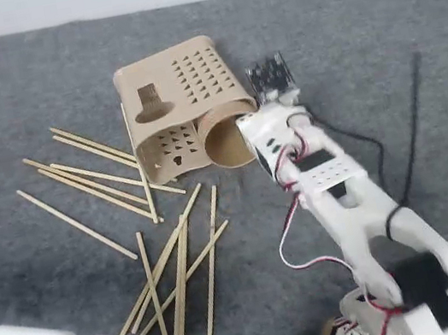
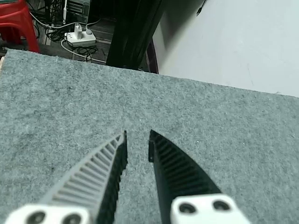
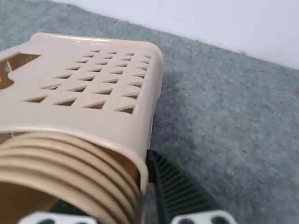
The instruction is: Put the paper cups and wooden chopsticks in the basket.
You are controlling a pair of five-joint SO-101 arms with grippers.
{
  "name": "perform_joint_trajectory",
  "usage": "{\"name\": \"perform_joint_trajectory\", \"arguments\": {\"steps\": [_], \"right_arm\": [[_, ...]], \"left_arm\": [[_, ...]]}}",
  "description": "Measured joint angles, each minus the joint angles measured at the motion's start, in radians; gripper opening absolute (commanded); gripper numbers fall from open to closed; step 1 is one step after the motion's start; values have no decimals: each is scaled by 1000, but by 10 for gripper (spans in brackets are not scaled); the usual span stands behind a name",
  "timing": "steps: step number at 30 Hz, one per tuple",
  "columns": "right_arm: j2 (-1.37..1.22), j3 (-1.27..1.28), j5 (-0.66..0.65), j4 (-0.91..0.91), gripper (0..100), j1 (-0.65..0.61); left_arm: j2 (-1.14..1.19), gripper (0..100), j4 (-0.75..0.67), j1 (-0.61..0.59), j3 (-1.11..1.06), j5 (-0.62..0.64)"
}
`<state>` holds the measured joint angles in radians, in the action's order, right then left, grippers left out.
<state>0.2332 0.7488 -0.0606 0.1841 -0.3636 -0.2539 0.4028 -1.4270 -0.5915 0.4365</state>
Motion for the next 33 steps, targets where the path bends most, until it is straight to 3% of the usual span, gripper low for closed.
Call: {"name": "perform_joint_trajectory", "arguments": {"steps": [7,20,27,33], "right_arm": [[37,-377,98,634,7,61],[-284,-1132,115,1318,6,152],[-565,-1504,112,1539,16,190],[-763,-1743,98,1565,233,210]], "left_arm": [[2,82,0,0,-26,0],[2,82,0,0,-29,0],[2,82,0,0,-29,0],[2,83,0,17,-29,0]]}}
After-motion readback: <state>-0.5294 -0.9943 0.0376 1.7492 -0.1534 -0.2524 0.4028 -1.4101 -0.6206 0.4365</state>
